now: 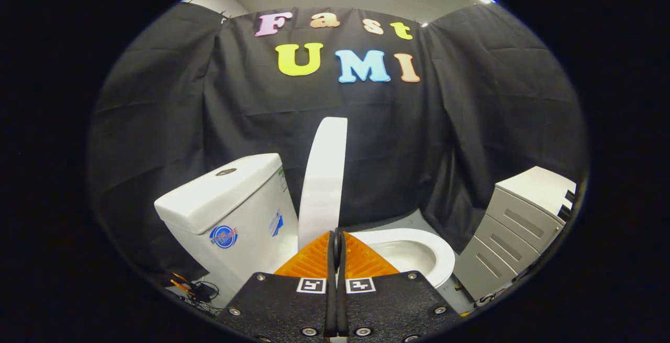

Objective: Open the toilet lid.

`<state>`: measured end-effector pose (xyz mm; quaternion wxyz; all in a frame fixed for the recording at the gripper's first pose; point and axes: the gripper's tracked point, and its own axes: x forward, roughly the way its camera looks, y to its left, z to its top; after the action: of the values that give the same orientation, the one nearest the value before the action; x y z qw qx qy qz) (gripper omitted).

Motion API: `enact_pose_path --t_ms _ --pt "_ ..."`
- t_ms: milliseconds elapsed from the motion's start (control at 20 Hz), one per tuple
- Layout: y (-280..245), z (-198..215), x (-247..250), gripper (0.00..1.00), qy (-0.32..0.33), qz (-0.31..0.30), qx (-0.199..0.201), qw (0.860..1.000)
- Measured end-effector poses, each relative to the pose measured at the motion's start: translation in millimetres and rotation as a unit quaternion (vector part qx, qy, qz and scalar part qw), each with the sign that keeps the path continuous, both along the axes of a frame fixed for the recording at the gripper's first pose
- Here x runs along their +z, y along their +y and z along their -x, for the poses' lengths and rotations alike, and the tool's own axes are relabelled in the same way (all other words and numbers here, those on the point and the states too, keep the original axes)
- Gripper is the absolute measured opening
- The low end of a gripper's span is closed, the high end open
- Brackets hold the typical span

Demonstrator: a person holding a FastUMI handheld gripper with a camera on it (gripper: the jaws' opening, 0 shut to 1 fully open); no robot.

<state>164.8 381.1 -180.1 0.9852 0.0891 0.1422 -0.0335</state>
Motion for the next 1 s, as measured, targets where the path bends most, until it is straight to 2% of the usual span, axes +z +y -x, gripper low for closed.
enact_pose_path --t_ms 600,1000 --pt "80 -10 10 0.0 -0.016 0.001 0.087 0.996" --pt "101 -12 11 0.0 -0.014 0.043 0.108 0.993"
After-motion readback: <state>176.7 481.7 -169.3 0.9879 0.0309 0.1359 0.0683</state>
